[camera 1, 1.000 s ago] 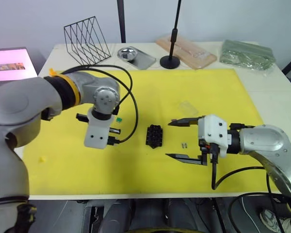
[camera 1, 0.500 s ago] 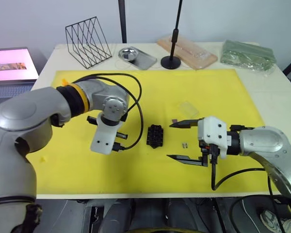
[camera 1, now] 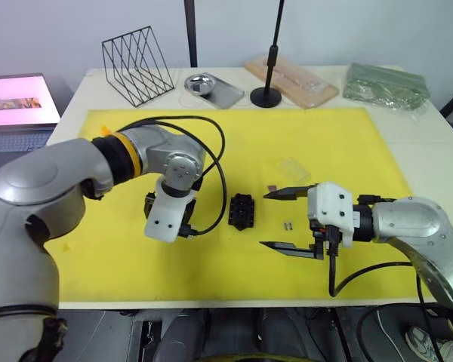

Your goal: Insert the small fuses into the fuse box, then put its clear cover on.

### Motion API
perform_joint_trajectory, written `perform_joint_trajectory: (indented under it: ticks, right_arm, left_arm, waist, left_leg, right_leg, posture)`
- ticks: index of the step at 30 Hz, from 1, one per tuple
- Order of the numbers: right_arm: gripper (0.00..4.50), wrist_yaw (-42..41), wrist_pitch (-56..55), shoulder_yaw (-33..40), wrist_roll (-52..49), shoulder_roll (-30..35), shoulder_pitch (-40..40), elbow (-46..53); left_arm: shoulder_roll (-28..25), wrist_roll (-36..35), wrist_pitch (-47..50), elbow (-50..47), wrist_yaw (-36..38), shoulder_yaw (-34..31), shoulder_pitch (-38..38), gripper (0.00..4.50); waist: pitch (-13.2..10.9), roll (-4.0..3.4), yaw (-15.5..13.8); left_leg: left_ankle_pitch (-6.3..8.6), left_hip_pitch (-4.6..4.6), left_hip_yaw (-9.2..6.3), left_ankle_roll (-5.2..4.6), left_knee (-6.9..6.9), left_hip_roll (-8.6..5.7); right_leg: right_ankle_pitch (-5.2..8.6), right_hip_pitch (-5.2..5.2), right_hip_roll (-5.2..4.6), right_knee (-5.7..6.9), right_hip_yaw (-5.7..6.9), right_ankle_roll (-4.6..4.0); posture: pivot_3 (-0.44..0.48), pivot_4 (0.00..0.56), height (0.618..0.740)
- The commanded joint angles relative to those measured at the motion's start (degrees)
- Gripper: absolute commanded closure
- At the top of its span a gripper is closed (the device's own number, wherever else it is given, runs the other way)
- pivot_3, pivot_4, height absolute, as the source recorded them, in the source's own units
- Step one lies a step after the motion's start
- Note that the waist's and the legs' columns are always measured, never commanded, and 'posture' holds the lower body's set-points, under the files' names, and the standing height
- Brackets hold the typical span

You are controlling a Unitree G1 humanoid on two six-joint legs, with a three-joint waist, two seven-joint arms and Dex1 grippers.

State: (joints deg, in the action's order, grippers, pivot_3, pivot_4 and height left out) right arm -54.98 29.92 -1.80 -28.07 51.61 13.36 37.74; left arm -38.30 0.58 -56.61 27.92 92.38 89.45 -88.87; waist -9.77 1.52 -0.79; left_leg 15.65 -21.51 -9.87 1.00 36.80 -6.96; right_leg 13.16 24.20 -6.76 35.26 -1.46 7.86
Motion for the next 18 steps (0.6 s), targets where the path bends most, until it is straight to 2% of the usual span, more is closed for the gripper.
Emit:
perform_joint_trajectory:
  ticks: [1,9,12,16,18]
  right_arm:
    - [0.00,-0.62,-1.18,0.18,-0.09,-0.55,1.28,-0.48]
    - [0.00,-2.53,-2.73,-0.46,0.34,-1.12,2.55,-2.99]
    - [0.00,-3.07,-3.21,-1.06,0.52,-1.72,4.18,-4.56]
    - [0.00,-2.67,-4.43,-0.49,0.64,-2.86,5.17,-5.76]
    - [0.00,-2.45,-4.86,0.15,0.86,-3.18,5.56,-6.48]
  left_arm:
    - [0.31,-1.90,-0.52,0.36,0.12,-2.51,-4.54,0.05]
    - [2.40,-3.07,-4.41,10.23,0.12,-6.32,-9.88,0.05]
    - [0.54,-6.30,-2.07,12.17,0.12,-10.22,-10.20,0.05]
    - [-3.29,-20.25,12.57,8.15,0.12,-17.42,-8.39,0.05]
    - [-7.22,-30.37,26.54,3.82,0.12,-20.85,-6.93,0.05]
  waist:
    - [0.00,0.01,-0.01]
    - [0.02,-0.04,0.29]
    - [0.01,-0.04,0.43]
    - [0.00,-0.04,0.48]
    - [0.00,-0.06,0.64]
  left_leg:
    - [0.01,-0.04,-0.01,-0.02,0.07,-0.01]
    - [0.10,-0.02,0.01,-0.16,0.18,-0.03]
    - [0.11,-0.01,0.01,-0.19,0.18,-0.02]
    - [0.13,-0.03,-0.08,-0.22,0.19,-0.01]
    - [0.15,-0.03,-0.14,-0.25,0.19,-0.01]
  right_leg:
    - [-0.02,-0.01,0.00,0.00,0.00,0.03]
    - [-0.04,-0.07,0.00,0.00,0.00,0.09]
    - [-0.04,-0.06,0.00,-0.01,-0.01,0.09]
    - [-0.04,-0.02,-0.01,0.01,-0.01,0.09]
    - [-0.03,-0.01,-0.01,0.04,-0.02,0.11]
  posture:
    - [0.000,0.150,0.740]
    - [0.000,0.150,0.740]
    - [0.000,0.150,0.740]
    - [0.000,0.150,0.740]
    - [0.000,0.150,0.740]
